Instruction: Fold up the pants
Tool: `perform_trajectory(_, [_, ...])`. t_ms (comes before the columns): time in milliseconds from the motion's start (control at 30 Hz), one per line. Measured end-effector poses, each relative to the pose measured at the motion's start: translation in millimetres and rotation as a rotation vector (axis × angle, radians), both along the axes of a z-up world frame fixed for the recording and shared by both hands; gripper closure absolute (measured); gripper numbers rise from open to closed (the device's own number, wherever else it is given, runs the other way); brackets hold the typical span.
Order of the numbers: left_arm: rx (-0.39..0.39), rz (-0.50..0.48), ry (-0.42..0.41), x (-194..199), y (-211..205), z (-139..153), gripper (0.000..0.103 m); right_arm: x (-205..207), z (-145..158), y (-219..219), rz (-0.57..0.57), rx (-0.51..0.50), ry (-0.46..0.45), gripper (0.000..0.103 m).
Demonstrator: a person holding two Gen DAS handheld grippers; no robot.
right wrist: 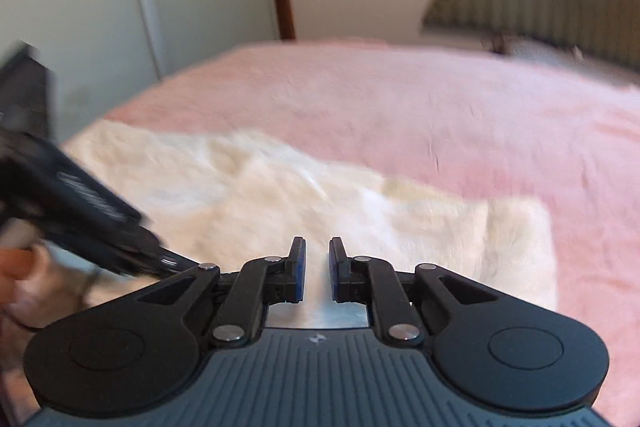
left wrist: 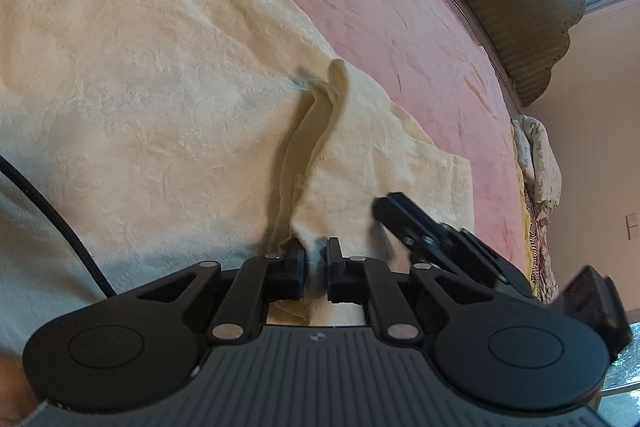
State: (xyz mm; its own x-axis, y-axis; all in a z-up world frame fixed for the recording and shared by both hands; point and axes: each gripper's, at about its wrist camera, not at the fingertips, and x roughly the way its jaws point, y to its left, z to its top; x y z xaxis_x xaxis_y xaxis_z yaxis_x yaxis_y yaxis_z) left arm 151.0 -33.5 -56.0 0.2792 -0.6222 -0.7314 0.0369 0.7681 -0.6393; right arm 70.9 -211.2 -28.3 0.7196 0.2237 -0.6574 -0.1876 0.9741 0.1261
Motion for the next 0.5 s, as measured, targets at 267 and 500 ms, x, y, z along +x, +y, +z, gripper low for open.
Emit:
perform_trajectory(267, [0.058,-0.034,-0.178,15,9,54,0.078,-19,15,13,0.026,0.009,-0.068,0.091])
perform_trajectory(500, [0.235,-0.037,-0.193,60,-32,37,0.059,-13,-7,57,0.127,-0.017,-0.021,0.091])
